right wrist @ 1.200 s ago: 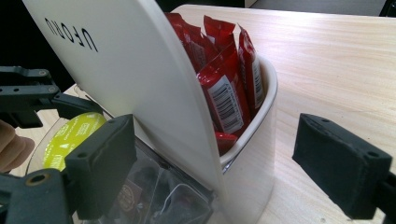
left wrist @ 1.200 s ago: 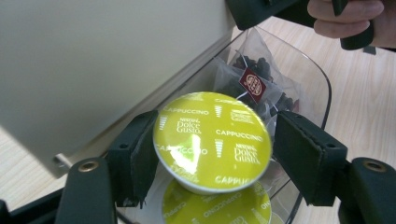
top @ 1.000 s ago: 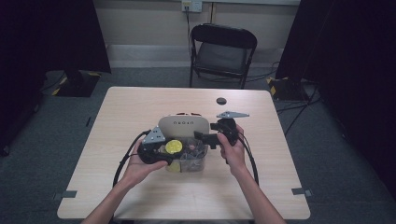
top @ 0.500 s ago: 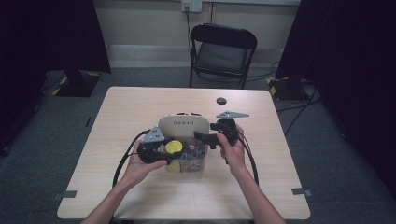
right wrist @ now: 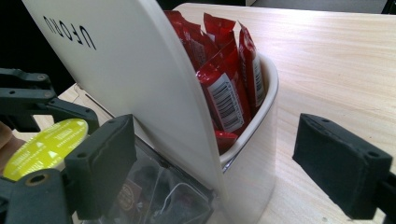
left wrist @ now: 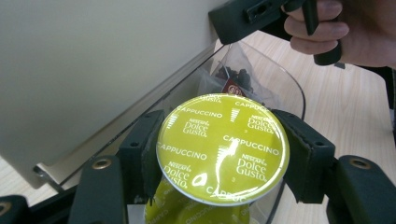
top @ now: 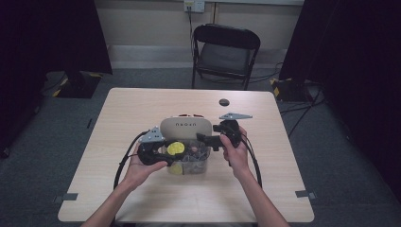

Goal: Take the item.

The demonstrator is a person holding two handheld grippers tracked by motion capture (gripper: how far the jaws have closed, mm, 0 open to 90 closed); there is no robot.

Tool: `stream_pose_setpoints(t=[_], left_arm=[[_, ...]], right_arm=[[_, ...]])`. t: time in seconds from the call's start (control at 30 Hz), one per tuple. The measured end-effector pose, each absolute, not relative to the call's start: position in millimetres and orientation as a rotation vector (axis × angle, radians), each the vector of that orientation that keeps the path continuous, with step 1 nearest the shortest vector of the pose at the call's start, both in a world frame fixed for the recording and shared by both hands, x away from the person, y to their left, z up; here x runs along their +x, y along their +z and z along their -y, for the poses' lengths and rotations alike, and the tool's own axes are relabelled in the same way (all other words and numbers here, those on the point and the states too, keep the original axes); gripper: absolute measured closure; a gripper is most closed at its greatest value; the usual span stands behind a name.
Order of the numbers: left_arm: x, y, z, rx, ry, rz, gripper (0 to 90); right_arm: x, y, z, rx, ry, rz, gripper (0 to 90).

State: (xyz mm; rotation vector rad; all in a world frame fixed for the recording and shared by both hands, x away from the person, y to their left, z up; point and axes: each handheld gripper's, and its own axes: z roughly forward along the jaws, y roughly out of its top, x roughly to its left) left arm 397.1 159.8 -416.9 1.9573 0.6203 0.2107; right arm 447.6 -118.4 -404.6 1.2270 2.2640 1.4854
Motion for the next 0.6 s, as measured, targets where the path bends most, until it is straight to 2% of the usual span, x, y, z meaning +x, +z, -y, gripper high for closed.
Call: stream_pose_setpoints(t=[0.6], left_arm=[[387, -399, -166, 1.930, 0.192, -0.588, 37.9]], right_arm=[[447, -404, 118, 1.225, 1.483, -2.264, 12.8]])
